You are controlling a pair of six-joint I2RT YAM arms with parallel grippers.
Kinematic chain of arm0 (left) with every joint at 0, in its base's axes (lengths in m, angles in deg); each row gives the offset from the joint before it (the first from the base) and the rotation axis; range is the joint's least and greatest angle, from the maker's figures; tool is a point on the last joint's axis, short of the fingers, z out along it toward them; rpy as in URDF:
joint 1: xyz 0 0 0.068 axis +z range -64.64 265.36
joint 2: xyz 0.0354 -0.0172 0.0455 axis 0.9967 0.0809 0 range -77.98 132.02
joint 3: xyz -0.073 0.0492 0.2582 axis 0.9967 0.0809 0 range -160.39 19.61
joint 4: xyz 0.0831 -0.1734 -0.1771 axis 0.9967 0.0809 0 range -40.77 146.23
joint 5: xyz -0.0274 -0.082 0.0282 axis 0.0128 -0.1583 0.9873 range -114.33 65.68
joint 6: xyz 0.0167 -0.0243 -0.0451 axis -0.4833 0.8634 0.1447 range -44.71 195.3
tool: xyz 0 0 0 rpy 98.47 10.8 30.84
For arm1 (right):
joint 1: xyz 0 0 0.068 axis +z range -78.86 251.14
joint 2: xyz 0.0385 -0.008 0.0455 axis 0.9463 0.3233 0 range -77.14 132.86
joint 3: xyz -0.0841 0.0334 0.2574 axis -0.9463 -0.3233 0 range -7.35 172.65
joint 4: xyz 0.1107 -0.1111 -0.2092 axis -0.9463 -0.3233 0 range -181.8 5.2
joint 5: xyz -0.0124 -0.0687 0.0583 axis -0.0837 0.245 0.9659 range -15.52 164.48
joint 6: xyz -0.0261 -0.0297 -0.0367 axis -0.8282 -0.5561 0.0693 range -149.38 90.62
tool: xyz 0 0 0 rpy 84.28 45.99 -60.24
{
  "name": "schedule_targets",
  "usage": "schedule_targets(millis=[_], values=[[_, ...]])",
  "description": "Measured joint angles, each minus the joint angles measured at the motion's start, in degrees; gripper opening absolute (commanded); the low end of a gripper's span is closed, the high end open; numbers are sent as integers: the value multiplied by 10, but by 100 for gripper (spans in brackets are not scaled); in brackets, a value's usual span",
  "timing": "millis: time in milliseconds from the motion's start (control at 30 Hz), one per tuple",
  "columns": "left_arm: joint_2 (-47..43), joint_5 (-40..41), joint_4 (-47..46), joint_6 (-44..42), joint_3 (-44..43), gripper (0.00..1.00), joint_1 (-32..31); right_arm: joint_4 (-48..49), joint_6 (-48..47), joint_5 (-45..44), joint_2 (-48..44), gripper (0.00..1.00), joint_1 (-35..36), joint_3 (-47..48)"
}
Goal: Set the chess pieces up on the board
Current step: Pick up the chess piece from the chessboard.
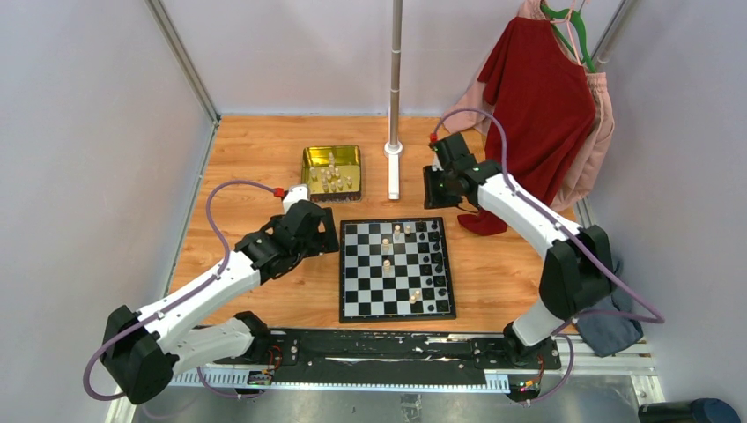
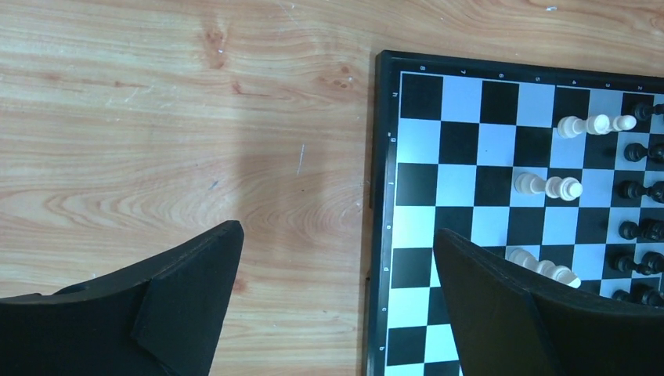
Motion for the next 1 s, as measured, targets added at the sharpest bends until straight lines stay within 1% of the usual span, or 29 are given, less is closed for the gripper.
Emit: schedule_targets(millis=[167,400,533,667,767,900,1000], values=[[-3,-5,-1,5,8,100,0,-21,-37,-2,57,39,40,54],[2,-16,-17,6,13,100,0,-38,-74,-5,96,40,80,76],[11,-24,-27,2,16,94,0,-43,-84,-12,105,39,91,81],[31,-32,-43,-23,10,88,-5,-51,-94,-26,105,39,93,88],[72,-38,-47,-56,-23,84,-18,-53,-96,-49,104,39,93,94],[134,-50,-61,-105,-92,84,-45,-56,-96,-83,92,38,91,91],[166,-63,-75,-131,-125,82,-60,-57,-93,-99,64,38,83,78]])
